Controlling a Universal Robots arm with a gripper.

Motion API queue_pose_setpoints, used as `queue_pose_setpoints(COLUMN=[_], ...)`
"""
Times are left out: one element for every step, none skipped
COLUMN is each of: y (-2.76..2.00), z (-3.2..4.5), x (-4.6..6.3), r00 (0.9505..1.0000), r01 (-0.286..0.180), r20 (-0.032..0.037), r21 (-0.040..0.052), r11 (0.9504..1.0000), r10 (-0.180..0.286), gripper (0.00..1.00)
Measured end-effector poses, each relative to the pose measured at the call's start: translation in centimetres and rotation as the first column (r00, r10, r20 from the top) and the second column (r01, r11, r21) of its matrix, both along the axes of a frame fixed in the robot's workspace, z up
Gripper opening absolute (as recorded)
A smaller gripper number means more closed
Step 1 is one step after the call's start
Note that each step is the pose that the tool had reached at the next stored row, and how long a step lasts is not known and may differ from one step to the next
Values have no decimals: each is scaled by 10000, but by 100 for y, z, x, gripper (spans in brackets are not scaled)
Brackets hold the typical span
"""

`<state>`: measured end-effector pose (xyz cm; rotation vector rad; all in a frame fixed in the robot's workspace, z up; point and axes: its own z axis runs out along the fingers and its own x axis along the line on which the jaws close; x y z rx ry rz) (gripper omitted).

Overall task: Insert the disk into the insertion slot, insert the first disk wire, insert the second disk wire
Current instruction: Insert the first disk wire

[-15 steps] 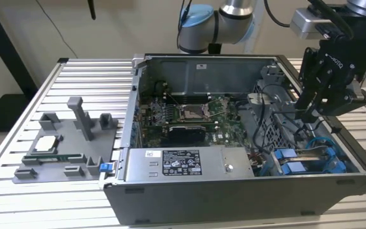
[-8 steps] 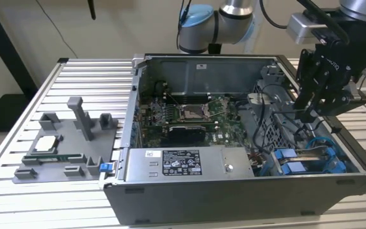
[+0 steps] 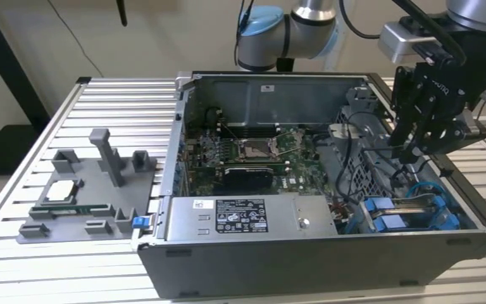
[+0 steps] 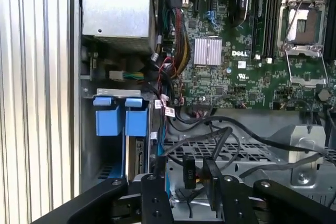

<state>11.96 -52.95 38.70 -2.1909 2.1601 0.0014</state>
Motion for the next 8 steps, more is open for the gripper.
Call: queue_pose_setpoints(y=[0,0,0,0,0,0,-1,0], z=[-3,-4,-5,-5,-5,-5,-5,-5], x=[-10,-20,-33,-45,-53,-59,-63,-65], r00=[9999,9998,9997,9997,9997,9997,9997,9997], r01=[-5,-6,-6,-6,-6,-6,-6,-6], r20=[115,190,224,228,231,236,244,251], r21=[21,31,33,33,33,33,34,34], r11=[10000,10000,10000,10000,10000,10000,10000,10000], r10=[5,5,5,5,5,5,5,5], gripper=[100,100,100,100,100,100,100,100])
